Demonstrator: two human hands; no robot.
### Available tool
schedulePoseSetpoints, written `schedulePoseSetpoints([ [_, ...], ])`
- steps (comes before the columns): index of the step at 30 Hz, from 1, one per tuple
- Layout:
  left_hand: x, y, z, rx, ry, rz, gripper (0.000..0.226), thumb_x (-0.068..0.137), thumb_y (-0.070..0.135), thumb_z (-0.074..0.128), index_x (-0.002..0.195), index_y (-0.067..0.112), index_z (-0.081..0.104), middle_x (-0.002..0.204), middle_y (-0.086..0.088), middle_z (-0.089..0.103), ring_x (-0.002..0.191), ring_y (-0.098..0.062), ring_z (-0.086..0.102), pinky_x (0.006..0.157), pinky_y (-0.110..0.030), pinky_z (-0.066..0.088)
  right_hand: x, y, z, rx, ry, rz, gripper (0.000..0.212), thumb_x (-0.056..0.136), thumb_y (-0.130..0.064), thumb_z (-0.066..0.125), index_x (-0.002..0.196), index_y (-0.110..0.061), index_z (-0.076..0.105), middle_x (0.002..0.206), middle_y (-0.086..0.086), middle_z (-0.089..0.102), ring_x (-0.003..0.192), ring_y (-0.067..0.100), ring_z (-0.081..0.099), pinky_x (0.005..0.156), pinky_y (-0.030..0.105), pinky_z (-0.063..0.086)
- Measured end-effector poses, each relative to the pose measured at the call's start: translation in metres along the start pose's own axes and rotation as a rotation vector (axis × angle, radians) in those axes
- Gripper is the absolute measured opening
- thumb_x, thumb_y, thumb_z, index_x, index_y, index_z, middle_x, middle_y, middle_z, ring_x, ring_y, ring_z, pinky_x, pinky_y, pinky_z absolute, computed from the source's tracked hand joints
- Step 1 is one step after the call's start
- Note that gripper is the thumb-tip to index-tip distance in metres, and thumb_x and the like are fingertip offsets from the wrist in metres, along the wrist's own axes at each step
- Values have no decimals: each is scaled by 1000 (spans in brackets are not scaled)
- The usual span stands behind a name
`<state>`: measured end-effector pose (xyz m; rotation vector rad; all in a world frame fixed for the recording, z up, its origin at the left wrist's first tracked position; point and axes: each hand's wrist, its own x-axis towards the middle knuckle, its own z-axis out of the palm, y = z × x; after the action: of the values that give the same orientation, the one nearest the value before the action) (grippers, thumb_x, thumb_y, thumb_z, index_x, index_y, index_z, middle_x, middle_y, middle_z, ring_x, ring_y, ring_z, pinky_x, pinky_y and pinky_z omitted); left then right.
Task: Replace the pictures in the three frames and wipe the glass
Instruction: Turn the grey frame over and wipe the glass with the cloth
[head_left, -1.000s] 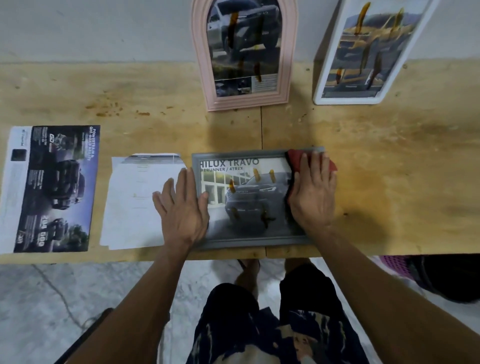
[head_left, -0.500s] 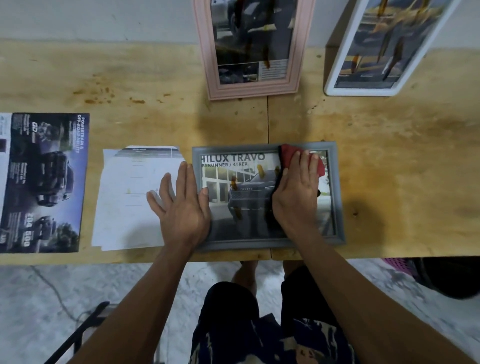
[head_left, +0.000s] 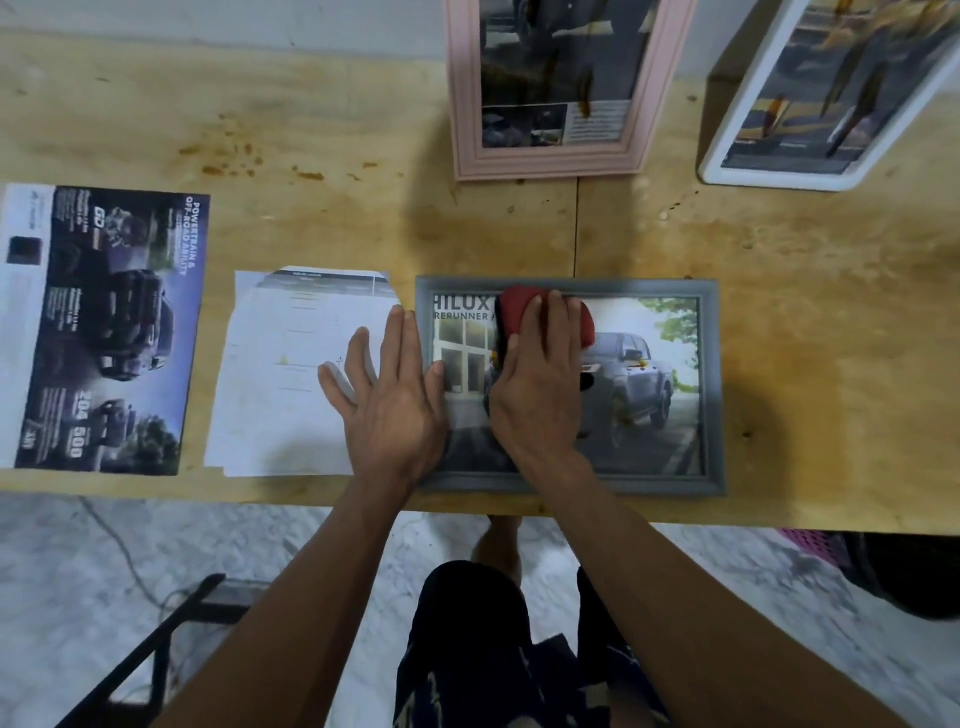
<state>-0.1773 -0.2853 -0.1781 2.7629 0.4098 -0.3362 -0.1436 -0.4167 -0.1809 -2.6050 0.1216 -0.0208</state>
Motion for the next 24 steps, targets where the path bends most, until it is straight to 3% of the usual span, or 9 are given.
schedulePoseSetpoints([
  [5,0,0,0,8,9,9,56,106,47,15,159,27,8,165,14,5,151,-25,1,115,-62,-6,-1,-19,5,20,-95,-110,55,94,-19,29,142,7,40,149,22,36,146,38,20,120,46,21],
  [10,-1,-3,-2,-2,26,11,54,107,44,12,159,31,9,165,15,8,151,-25,2,115,-60,-8,-7,-24,12,-57,-235,-323,56,95,-21,29,144,4,38,151,20,40,147,34,23,122,43,15],
  [14,-1,-5,-4,6,43,24,53,106,41,13,158,31,12,164,14,13,150,-27,8,115,-64,-3,-23,-21,6,0,-331,-330,60,96,-27,19,147,0,35,154,15,36,149,31,18,119,50,23],
  [19,-1,-7,-6,16,23,29,55,104,42,11,158,32,14,165,13,13,150,-26,8,114,-64,-1,-45,-13,-6,0,-417,-362,65,90,-31,24,147,-3,37,153,13,38,148,31,19,118,52,24],
  [24,8,-11,-7,-64,-62,-19,51,105,45,15,156,41,17,164,20,5,150,-18,-3,113,-64,-8,-57,-5,-18,1,-450,-415,52,93,-20,37,142,-10,47,149,6,46,147,26,25,116,51,28],
])
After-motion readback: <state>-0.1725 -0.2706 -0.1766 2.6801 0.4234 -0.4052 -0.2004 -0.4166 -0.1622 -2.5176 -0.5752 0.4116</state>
